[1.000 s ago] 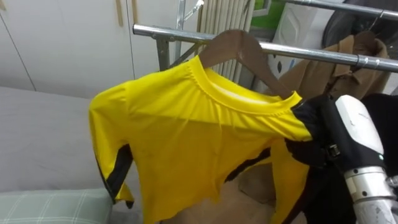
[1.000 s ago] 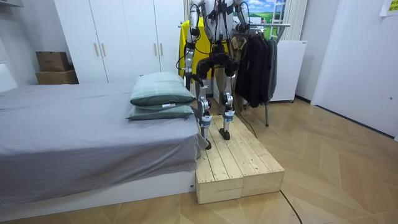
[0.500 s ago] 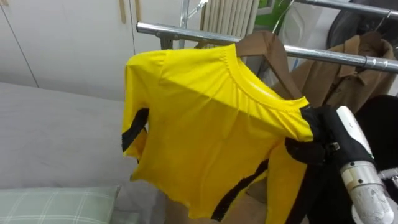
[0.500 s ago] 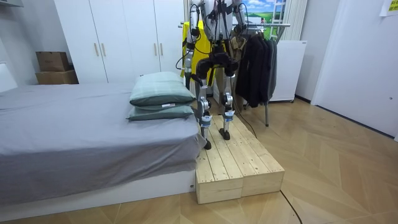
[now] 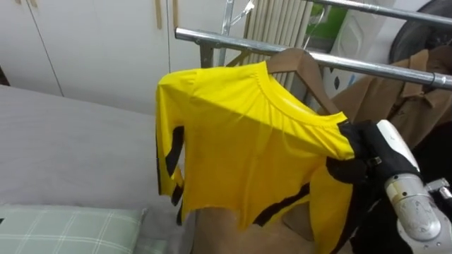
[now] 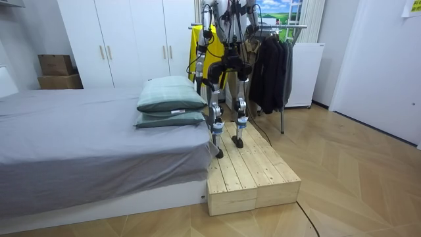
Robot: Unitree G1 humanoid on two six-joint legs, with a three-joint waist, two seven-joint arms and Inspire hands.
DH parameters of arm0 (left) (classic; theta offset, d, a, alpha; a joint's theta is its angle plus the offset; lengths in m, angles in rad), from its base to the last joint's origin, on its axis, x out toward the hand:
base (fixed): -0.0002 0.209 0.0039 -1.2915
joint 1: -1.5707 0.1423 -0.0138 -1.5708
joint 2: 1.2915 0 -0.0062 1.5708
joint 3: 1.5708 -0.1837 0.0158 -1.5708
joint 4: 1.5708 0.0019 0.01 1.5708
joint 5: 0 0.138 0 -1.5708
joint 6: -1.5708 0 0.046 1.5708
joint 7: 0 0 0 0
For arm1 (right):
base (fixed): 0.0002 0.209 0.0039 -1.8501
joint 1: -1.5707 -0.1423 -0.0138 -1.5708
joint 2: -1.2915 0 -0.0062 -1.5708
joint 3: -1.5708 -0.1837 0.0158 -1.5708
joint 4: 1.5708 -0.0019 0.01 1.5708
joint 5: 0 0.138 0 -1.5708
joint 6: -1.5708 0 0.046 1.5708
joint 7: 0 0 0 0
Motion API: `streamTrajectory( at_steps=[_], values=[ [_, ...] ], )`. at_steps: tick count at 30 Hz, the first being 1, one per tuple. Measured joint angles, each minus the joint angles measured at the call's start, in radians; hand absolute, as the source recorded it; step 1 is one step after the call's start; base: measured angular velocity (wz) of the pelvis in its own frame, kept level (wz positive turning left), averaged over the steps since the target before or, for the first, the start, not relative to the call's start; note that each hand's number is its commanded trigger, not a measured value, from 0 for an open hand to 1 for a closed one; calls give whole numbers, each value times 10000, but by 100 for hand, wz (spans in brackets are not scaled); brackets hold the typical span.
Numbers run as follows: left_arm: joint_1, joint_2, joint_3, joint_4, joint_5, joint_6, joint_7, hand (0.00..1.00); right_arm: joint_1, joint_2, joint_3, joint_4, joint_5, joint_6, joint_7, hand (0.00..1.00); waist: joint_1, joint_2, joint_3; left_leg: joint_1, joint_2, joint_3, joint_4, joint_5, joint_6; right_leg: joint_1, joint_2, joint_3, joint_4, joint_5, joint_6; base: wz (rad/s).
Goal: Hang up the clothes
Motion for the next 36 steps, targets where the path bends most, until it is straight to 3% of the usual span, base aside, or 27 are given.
streamTrajectory(
  at_steps=[4, 16, 29, 36],
  values=[
    [-5, 49, 9, 0, 5, -32, 0, 0, -95, -34, -1, 126, -46, -7, 261, 100, 19, -70, -1, 4, -42, -229, -9, 0, 1, 2, 2, 30, 4, 1, 2, -1],
    [-10, 75, 28, -22, 22, -36, -64, 0, -259, -196, -8, 799, -216, -288, 946, 100, -11, -66, 4, -18, -39, -260, -17, 0, 1, -30, 22, 60, -19, 1, 2, 0],
    [-14, 106, 24, -155, 115, -37, -186, 0, -258, -196, 6, 1229, -650, -348, 1426, 100, -3, -36, 28, -55, -39, -305, -16, 0, 1, -37, 12, 19, -16, 2, 1, 0],
    [-21, 207, 22, -199, 102, -173, -330, 0, -259, -195, 5, 2367, -767, -703, 1198, 100, 7, -30, 37, -119, -52, -464, -14, 0, 2, -13, -8, -100, -60, 1, 2, 6]
  ],
)
